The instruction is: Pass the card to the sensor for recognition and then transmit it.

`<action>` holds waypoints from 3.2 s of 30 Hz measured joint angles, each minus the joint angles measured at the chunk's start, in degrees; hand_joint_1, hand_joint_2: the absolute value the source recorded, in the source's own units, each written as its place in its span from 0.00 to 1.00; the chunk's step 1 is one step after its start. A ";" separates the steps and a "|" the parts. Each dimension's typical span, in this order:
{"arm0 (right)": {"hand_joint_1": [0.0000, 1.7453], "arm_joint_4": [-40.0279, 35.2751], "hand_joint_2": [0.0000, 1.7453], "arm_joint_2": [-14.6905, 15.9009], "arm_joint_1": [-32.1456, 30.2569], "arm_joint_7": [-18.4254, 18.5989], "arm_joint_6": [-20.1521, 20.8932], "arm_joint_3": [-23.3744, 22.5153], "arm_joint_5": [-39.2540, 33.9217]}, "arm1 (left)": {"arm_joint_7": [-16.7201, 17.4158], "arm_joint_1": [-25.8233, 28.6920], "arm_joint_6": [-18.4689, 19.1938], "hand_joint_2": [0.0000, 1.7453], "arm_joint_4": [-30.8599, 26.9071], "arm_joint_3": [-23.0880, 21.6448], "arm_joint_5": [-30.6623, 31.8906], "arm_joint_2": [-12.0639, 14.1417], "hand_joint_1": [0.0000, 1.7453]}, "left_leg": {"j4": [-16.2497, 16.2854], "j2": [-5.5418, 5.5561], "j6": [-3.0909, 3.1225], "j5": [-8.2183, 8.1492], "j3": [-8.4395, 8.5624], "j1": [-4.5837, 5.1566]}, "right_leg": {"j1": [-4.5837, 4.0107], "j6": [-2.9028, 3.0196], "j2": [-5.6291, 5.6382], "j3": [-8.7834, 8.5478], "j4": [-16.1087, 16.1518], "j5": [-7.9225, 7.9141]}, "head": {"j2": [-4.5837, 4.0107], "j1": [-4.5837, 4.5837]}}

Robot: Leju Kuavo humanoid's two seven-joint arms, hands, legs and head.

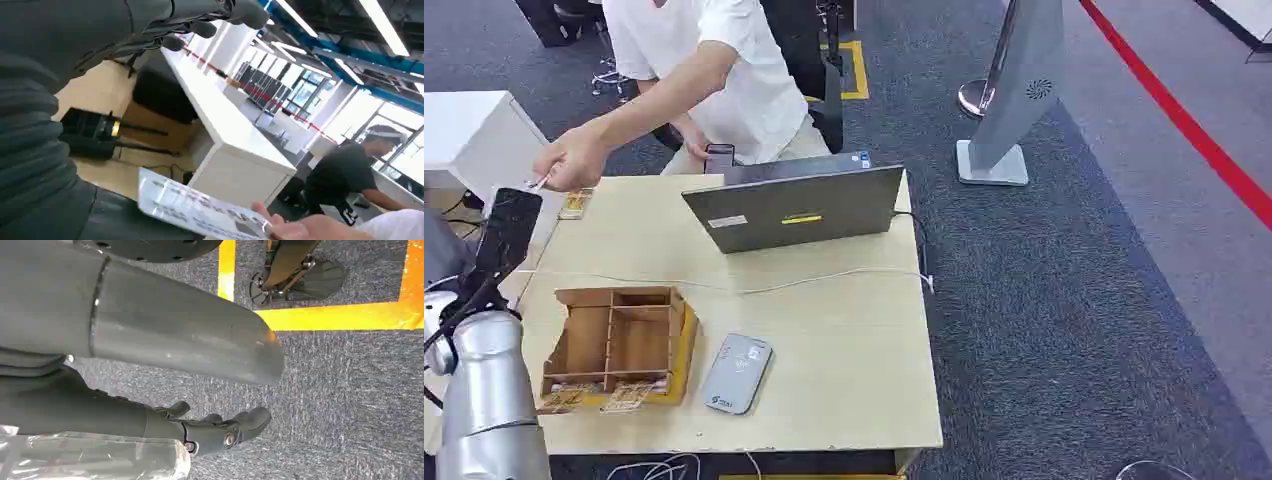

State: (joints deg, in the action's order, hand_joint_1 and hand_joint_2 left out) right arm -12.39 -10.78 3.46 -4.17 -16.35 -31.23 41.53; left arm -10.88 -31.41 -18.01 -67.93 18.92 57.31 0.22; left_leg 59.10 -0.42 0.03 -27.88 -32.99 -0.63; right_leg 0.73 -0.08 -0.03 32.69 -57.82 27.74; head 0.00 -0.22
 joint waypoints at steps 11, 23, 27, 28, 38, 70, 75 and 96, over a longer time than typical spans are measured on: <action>0.00 0.22 0.00 0.00 0.26 1.22 0.94 0.96 2.99 | 8.17 -8.19 -6.05 1.00 4.70 -10.76 16.09 4.67 1.00 | 0.01 -0.01 0.00 0.01 -0.01 0.00 | 0.00 -0.01 0.01 0.00 -0.01 -0.01 | 0.00 0.00; 0.00 0.26 0.00 0.00 0.49 2.21 1.75 0.98 6.21 | 14.44 -12.85 -10.31 1.00 9.03 -18.75 26.38 6.77 1.00 | 0.01 -0.04 0.00 0.00 -0.02 0.00 | 0.00 -0.04 0.04 0.00 -0.01 -0.04 | 0.00 -0.02; 0.00 0.26 0.00 0.00 0.51 2.21 1.73 0.98 6.23 | 14.49 -13.03 -10.31 1.00 9.81 -19.12 26.33 6.77 1.00 | 0.01 -0.04 0.00 0.01 -0.02 0.00 | 0.00 -0.04 0.05 0.01 -0.01 -0.04 | 0.00 -0.02; 0.00 0.26 0.00 0.00 0.51 2.21 1.73 0.98 6.25 | 14.49 -13.05 -10.31 1.00 9.94 -19.23 26.33 6.77 1.00 | 0.01 -0.04 0.00 0.01 -0.02 0.00 | 0.00 -0.04 0.05 0.00 -0.01 -0.04 | 0.00 -0.02; 0.00 0.26 0.00 0.00 0.50 2.14 1.75 0.98 6.56 | 15.23 -13.48 -9.55 1.00 11.56 -19.86 26.35 6.77 1.00 | 0.01 -0.04 0.00 0.01 -0.02 0.00 | 0.00 -0.04 0.05 0.00 -0.02 -0.04 | 0.00 0.00; 0.00 0.28 0.00 -0.48 -0.48 0.94 -1.46 -5.16 2.42 | 6.27 37.38 -19.40 1.00 -37.14 -35.58 20.63 3.89 1.00 | -0.03 -0.51 -0.03 -0.38 0.11 -0.01 | 0.03 -0.13 0.39 -0.06 0.03 0.19 | 0.00 0.02; 0.00 0.28 0.00 -0.48 -0.45 0.94 -1.36 -6.19 2.97 | 9.64 39.01 -13.06 1.00 -33.26 -35.56 20.76 3.93 1.00 | -0.02 -0.44 0.01 -0.35 0.10 0.01 | 0.03 -0.13 0.33 -0.08 0.03 0.18 | 0.00 0.02; 0.00 0.28 0.00 -0.50 0.19 -1.18 0.15 -6.54 5.88 | 13.46 35.16 -12.06 1.00 -11.87 -36.17 27.58 1.38 1.00 | -0.01 -0.42 0.00 -0.34 0.12 0.01 | 0.03 -0.12 0.33 -0.07 0.03 0.16 | 0.00 0.00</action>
State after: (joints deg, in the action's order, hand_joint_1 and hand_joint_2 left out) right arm -12.11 -11.28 3.66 -5.35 -16.20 -37.77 47.41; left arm 2.58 3.75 -30.07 -79.80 -17.24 84.89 1.60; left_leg 59.09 -0.84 0.03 -28.22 -32.87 -0.62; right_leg 0.76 -0.20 0.30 32.61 -57.79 27.91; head 0.00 -0.22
